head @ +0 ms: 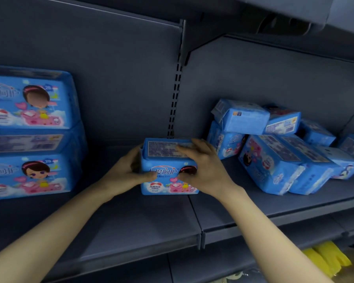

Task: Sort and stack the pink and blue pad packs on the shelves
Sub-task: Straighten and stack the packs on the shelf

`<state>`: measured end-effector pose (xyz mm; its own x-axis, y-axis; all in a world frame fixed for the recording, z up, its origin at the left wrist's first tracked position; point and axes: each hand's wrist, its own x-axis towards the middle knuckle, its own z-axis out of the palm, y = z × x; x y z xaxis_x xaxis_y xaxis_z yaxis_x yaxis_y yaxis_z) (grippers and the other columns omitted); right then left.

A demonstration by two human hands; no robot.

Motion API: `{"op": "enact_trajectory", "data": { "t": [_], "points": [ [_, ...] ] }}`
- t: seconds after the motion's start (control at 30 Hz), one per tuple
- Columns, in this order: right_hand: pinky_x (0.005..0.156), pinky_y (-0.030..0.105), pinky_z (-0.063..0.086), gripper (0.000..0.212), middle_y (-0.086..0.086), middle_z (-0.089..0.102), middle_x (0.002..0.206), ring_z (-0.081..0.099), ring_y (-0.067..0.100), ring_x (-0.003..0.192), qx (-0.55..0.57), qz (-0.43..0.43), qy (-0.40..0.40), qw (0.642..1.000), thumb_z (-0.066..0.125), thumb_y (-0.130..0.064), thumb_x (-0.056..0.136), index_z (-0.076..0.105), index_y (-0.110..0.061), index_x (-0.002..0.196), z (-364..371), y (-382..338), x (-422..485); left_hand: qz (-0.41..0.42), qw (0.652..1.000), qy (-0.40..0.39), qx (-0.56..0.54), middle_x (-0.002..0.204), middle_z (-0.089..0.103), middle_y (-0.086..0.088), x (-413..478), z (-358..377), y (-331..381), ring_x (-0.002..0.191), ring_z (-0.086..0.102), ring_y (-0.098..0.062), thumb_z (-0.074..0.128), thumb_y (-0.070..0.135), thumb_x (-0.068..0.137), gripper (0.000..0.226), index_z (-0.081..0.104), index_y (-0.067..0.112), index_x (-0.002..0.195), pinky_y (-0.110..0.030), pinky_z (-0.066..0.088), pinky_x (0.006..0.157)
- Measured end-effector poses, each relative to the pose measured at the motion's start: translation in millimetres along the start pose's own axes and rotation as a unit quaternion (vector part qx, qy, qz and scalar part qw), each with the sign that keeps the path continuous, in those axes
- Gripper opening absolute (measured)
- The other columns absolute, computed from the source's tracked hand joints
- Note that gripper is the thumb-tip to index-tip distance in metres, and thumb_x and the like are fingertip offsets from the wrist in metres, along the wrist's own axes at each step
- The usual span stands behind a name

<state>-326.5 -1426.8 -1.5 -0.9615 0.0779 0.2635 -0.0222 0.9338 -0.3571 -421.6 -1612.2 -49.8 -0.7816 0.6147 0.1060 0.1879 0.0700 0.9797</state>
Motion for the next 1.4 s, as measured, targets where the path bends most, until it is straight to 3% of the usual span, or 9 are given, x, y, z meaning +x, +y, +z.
{"op": "enact_trajectory", "data": {
  "t": [0.13,0.27,0.37,0.53,0.63,1.0,1.17,1.3,1.4],
  "points": [
    [0.114,0.033,-0.003,0.071,0.014,0.001,0.154,-0.009,0.030,0.143,0.023,0.024,0.018,0.999,0.071,-0.024,0.077,0.037,-0.036,0.138,6.0,1.1,-0.6,-0.008,0.997,0.016,0.080,0.119,0.059,0.024,-12.6,5.2,-7.1,0.115,0.055,-0.001,0.072,0.048,0.052,0.084,0.034,0.054,0.126,-0.036,0.044,0.101],
    [0.116,0.037,-0.005,0.069,0.011,-0.015,0.154,-0.020,0.030,0.141,0.056,0.037,0.029,0.997,0.072,-0.021,0.076,0.041,-0.041,0.134,9.6,1.3,-1.7,-0.014,0.990,0.049,0.130,0.118,0.056,0.024,-19.9,16.7,-6.6,0.116,0.053,-0.003,0.067,0.043,0.060,0.098,0.017,0.041,0.144,-0.033,0.043,0.103],
    [0.115,0.031,0.019,0.069,0.004,-0.012,0.155,-0.004,0.015,0.142,0.109,0.049,0.022,0.993,0.074,-0.016,0.074,0.045,-0.040,0.131,6.9,-1.0,-3.3,-0.011,0.986,0.076,0.149,0.114,0.055,0.024,-20.7,23.7,-3.3,0.115,0.054,-0.006,0.067,0.032,0.073,0.087,0.018,0.036,0.145,-0.028,0.043,0.099],
    [0.104,0.022,0.028,0.068,-0.001,0.013,0.154,0.019,0.010,0.139,0.094,0.051,0.024,0.994,0.074,-0.016,0.071,0.048,-0.042,0.129,5.0,-2.7,0.7,-0.011,0.975,0.115,0.191,0.112,0.052,0.020,-18.9,31.2,-0.3,0.102,0.050,0.001,0.061,0.015,0.087,0.073,0.021,0.026,0.147,0.004,0.034,0.069],
    [0.104,0.027,0.031,0.067,0.000,0.023,0.150,0.028,0.011,0.135,0.095,0.039,0.035,0.994,0.074,-0.015,0.071,0.050,-0.040,0.128,10.7,-7.2,6.7,-0.008,0.971,0.137,0.194,0.112,0.050,0.020,-19.4,28.2,2.0,0.101,0.048,0.002,0.060,0.014,0.088,0.072,0.020,0.025,0.147,0.007,0.031,0.066],
    [0.110,0.035,0.031,0.068,0.003,0.023,0.152,0.026,0.018,0.139,0.075,-0.028,0.036,0.996,0.073,-0.021,0.074,0.045,-0.033,0.135,38.6,-47.1,77.4,-0.004,0.958,0.273,0.091,0.110,0.063,0.003,7.2,-27.6,-2.2,0.104,0.060,-0.013,0.070,0.003,0.077,0.066,0.040,0.017,0.135,-0.033,0.047,0.094],
    [0.109,0.039,0.033,0.069,0.005,0.020,0.153,0.026,0.022,0.138,0.051,-0.045,0.032,0.997,0.073,-0.022,0.075,0.043,-0.032,0.137,56.2,-58.8,104.5,0.008,0.940,0.339,0.038,0.099,0.058,0.008,17.6,-35.9,-3.9,0.094,0.058,-0.009,0.067,-0.005,0.077,0.070,0.035,0.014,0.137,-0.026,0.046,0.084],
    [0.109,0.039,0.032,0.070,0.007,0.022,0.152,0.029,0.025,0.137,0.058,-0.046,0.023,0.997,0.074,-0.023,0.075,0.043,-0.029,0.138,69.2,-65.3,118.5,0.020,0.919,0.388,0.068,0.115,0.056,0.000,24.5,-37.7,-7.9,0.100,0.054,-0.010,0.062,-0.006,0.081,0.068,0.031,0.012,0.139,-0.016,0.040,0.078],
    [0.107,0.040,0.035,0.069,0.008,0.031,0.147,0.035,0.029,0.132,0.060,-0.051,0.022,0.997,0.072,-0.024,0.076,0.043,-0.026,0.138,78.5,-70.3,126.1,0.026,0.905,0.414,0.092,0.127,0.052,-0.008,29.9,-41.3,-11.0,0.113,0.053,-0.018,0.059,-0.008,0.081,0.070,0.027,0.009,0.141,-0.022,0.042,0.086]
  ]
}}
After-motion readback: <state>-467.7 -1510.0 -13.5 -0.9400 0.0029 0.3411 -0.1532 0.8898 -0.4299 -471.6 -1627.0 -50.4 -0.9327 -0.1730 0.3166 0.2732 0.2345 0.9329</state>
